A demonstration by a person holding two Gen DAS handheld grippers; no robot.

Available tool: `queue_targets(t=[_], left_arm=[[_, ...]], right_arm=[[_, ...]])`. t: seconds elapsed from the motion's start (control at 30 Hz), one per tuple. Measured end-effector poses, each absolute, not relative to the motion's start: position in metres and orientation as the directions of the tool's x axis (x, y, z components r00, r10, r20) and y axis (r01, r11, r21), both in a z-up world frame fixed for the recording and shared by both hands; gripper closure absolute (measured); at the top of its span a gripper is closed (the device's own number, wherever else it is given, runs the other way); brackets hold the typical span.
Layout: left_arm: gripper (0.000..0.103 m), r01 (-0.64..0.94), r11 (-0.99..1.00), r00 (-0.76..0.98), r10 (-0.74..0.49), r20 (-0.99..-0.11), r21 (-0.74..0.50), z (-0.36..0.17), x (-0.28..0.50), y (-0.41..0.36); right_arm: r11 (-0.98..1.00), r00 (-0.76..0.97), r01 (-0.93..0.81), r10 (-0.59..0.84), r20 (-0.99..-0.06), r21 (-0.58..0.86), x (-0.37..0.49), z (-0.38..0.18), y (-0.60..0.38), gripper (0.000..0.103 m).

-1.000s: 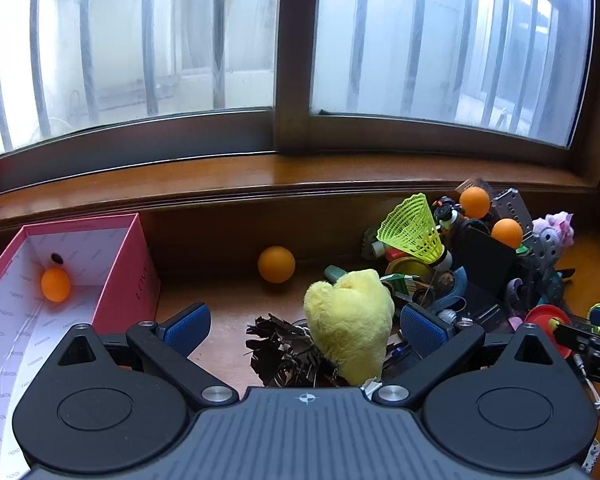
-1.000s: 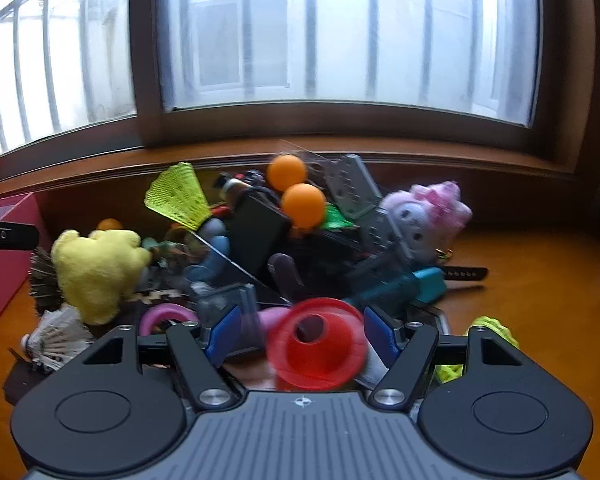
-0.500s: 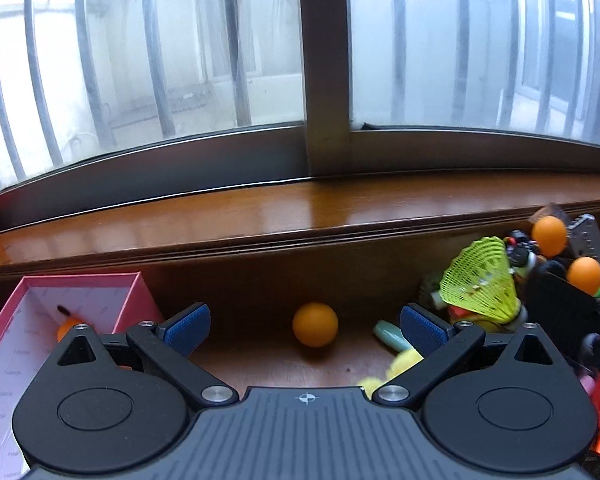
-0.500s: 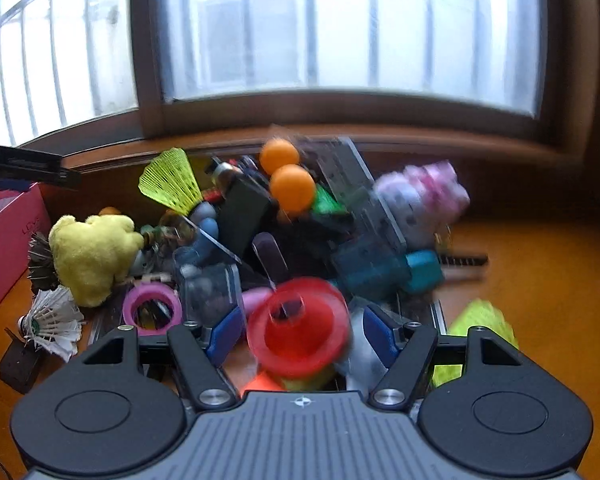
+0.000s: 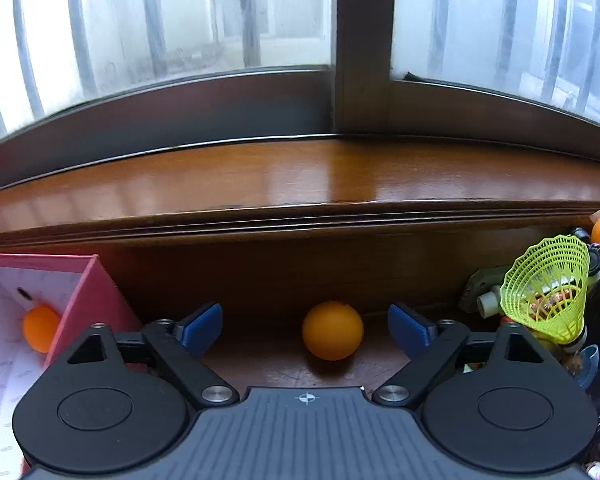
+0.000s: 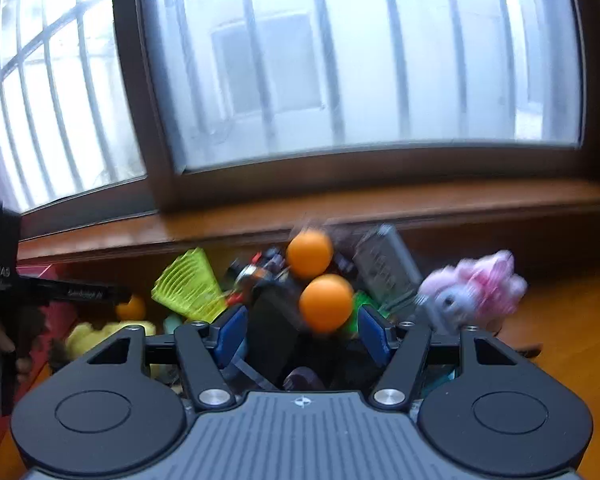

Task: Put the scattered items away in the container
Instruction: 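Move left tool to orange ball by the wall while right tool reaches into pile, then close left tool on the orange ball while right tool grasps an orange ball in pile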

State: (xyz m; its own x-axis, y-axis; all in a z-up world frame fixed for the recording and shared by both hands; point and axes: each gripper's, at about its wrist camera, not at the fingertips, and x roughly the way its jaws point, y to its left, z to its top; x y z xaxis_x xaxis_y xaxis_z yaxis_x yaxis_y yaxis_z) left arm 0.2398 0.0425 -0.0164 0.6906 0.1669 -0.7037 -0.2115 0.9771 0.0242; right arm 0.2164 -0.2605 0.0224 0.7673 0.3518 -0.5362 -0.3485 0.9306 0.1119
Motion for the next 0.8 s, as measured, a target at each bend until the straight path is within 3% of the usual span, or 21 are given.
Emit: queue_targets(t=[0.23,0.43,0.8], left_arm=[[0.015,-0.181,0.981,0.697,0.182,-0.694,0.075,-0.023,0.244,0.034],[0.016,-0.172,0.984,0.673,0.147,-0.725,0.04,-0.035,0.253,0.041],[0.036,-0.187,0.982,0.609,0.123,-0.783,0.009,-0.056,0.262,0.051]], right_arm=[[0.946,0.789,-0.318,0.305,-0.534,0.07,0.236,0.019,-0.253,0.039],[0.953,0.799,-0.302,0.272,-0.537,0.033,0.254,0.016,-0.244,0.039],[0.958,0.79,-0.285,0.249,-0.56,0.024,0.275,0.0,-0.239,0.041]])
